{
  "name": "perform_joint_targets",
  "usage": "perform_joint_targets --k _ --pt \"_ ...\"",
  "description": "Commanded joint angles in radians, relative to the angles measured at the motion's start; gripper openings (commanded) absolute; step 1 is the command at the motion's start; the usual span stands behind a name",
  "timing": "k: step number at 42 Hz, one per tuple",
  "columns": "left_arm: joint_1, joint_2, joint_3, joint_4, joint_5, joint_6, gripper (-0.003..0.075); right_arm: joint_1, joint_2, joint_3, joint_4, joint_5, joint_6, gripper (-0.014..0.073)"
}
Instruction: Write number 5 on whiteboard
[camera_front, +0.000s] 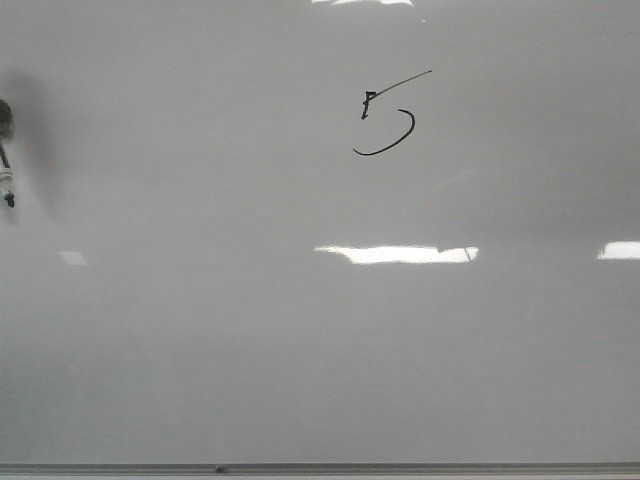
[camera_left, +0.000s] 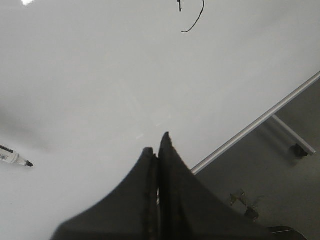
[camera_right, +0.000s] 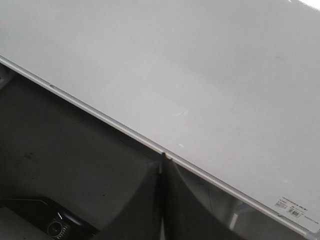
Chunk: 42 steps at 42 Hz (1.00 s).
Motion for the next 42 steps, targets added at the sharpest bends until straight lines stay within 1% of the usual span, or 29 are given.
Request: perform_joint_targets --k 1,18,20,25,28,34,37,41,42 --pt "-0.01 -0.004 -0.032 -0.001 -0.069 0.0 -0.002 -0.005 0.011 -0.03 -0.011 -0.059 0.002 -0.007" --pt "-0.01 -0.004 -0.032 -0.003 -0.069 0.0 -0.002 -0.005 0.011 -0.03 -0.011 -0.059 0.002 -0.007" --pt "0.004 -0.011 -0.032 -0.005 -0.069 0.0 -0.002 -0.005 0.011 -0.03 -0.011 -0.059 0.002 -0.007" --pt "0.071 -0.043 -0.031 -0.005 -0.069 0.0 -0.002 -0.005 0.011 -0.03 -0.011 -0.059 0.002 -0.007" --pt "0.13 -0.074 -0.011 -0.01 -0.069 0.0 -0.002 -0.005 0.011 -0.03 -0.011 -0.059 0.002 -0.007" --pt "0.259 -0.156 0.082 -0.087 -0.078 0.004 -0.002 -0.005 0.011 -0.03 -0.011 -0.059 0.002 -0.007" --pt "0.313 -0.223 0.155 -0.168 -0.103 0.097 -0.002 -0.005 0.011 -0.03 -0.011 -0.059 0.002 -0.007" --pt "0.379 -0.322 0.258 -0.291 -0.198 0.315 -0.002 -0.005 0.011 -0.03 -0.011 -0.059 0.002 -0.007" --pt "0.402 -0.355 0.291 -0.314 -0.222 0.346 -0.002 -0.005 0.011 -0.03 -0.011 -0.059 0.002 -0.007"
